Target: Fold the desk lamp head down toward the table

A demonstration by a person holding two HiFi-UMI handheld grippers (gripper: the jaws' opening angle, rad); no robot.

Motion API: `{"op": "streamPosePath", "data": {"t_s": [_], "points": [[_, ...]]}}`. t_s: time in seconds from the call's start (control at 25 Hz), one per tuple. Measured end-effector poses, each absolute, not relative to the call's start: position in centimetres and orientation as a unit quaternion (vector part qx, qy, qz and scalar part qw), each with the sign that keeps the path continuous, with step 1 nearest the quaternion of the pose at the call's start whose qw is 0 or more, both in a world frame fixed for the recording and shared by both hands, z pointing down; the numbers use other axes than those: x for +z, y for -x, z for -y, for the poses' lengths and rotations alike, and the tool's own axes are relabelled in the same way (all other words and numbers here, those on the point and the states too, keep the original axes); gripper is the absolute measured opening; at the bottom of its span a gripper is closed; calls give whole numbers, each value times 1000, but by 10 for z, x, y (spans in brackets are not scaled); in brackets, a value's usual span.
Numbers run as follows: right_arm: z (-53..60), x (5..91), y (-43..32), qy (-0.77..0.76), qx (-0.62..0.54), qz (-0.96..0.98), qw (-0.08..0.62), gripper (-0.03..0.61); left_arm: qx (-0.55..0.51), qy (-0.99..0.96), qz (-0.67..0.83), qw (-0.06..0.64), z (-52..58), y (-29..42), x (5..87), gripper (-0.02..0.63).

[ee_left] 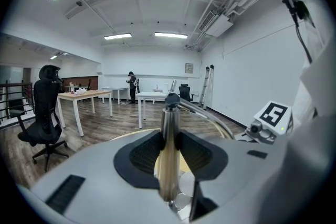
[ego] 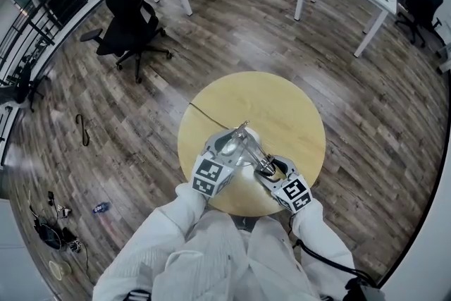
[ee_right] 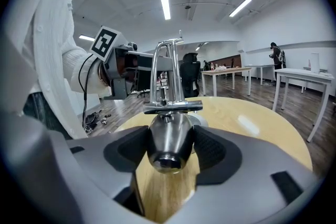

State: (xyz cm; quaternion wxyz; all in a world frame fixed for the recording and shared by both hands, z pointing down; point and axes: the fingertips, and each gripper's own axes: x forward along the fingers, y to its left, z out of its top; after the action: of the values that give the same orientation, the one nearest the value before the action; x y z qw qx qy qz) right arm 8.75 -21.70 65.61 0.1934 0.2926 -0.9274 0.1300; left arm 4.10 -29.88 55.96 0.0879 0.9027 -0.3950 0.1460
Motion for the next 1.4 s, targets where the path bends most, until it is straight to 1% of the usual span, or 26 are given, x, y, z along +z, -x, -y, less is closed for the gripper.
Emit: {"op": "streamPosePath", "data": {"t_s": [0.32,0.64,0.8,0.96,1.04,1.08,1.12,1.16,1.2,1.24,1.4], "points": [[216,657,-87,-294,135,926,196,256,141,-903,396,88,299,-41,557,118],[202,660,-107,-306,143,916,219,255,137,-899,407,82,299,-35,564,118],[193,642,-129,-338,146,909,198,255,133,-891,421,102,287,-25,565,121],[194,606,-159,-407,150,889,146,255,115,-868,468,123,269,6,559,121],[196,583,-168,-441,150,876,122,253,100,-861,478,144,258,18,555,119],[197,572,-169,-455,145,871,113,253,95,-858,481,154,253,22,555,100],[198,563,-170,-470,136,865,107,248,90,-856,482,162,248,23,555,40],[199,556,-171,-488,124,858,103,214,86,-856,481,167,243,22,554,1],[200,551,-171,-505,112,850,101,63,83,-859,476,167,238,18,554,2],[201,547,-169,-516,105,845,98,11,82,-863,470,166,233,13,553,1],[205,546,-148,-513,116,846,86,9,85,-877,443,164,222,-10,553,2]]}}
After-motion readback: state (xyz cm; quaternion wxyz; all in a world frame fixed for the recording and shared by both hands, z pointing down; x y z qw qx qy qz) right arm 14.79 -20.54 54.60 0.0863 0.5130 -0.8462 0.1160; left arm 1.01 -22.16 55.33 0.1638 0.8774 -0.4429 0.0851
